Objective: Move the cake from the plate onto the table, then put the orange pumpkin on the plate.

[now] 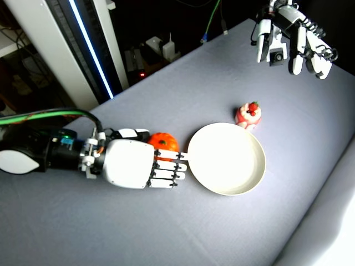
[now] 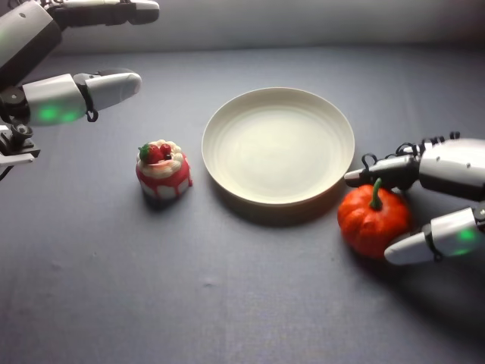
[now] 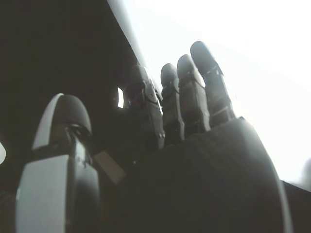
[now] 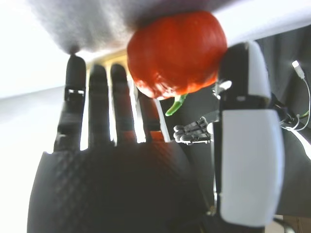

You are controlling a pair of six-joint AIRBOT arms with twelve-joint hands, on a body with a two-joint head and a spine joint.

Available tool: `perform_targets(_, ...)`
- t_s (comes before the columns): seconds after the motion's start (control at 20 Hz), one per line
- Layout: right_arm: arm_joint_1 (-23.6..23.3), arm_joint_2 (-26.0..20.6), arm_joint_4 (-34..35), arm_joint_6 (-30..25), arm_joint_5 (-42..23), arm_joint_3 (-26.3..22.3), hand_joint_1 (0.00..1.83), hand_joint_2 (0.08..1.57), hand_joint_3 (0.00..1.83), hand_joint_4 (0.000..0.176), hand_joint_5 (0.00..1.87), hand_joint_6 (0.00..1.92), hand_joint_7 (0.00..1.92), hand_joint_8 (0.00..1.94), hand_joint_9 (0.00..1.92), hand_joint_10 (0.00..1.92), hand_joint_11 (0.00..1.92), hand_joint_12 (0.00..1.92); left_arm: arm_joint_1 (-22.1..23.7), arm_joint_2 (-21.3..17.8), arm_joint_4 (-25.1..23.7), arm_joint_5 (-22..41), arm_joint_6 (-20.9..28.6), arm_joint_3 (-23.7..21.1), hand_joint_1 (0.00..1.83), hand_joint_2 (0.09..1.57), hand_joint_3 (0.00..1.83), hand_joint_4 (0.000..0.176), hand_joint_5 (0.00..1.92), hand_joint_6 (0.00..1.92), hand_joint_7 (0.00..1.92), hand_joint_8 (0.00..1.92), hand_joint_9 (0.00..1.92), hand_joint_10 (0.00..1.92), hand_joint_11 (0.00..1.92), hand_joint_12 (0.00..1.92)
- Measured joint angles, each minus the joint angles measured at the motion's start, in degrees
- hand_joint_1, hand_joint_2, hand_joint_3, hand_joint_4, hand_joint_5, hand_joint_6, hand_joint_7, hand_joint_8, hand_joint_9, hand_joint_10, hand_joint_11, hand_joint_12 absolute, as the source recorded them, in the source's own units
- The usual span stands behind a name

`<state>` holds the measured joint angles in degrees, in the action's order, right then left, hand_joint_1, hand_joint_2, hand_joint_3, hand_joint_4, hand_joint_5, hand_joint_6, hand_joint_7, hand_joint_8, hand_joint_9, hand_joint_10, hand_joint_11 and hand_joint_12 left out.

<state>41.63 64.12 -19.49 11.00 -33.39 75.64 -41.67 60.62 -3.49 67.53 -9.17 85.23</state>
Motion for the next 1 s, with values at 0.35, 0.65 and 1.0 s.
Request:
perform_targets(0.35, -0.4, -2.3, -0.7, -0.1, 0.5, -1.0, 1.22, 1.2, 0.0, 0.0, 0.79, 1.13, 0.89, 1.38, 0.79, 1.53, 0.63, 1.76, -0.2, 0.0, 0.1, -0.2, 0.0, 0.0, 0.81, 1.08, 0.0, 0.0, 0.47, 0.02, 0.3, 0.01, 0.26, 0.01, 0.0, 0.78)
perform_targets(0.65, -4.4, -4.4, -2.8, 0.6, -1.1, -3.0, 1.2, 1.22, 0.0, 0.0, 0.7, 1.24, 0.86, 1.41, 0.84, 1.42, 0.74, 1.71, -0.8, 0.1, 0.3, -0.3, 0.0, 0.0, 0.9, 1.0, 0.0, 0.032, 0.54, 0.0, 0.2, 0.0, 0.2, 0.0, 0.0, 0.87)
perform_targets(1.0, -14.1, -4.8, -11.2, 0.6, -2.2, -4.2, 1.2, 1.19, 0.0, 0.0, 0.93, 1.04, 0.76, 1.43, 0.65, 1.5, 0.54, 1.78, -1.0, 0.2, 0.3, -0.2, 0.0, 0.1, 0.94, 1.03, 0.0, 0.072, 0.64, 0.01, 0.33, 0.0, 0.17, 0.0, 0.0, 0.84)
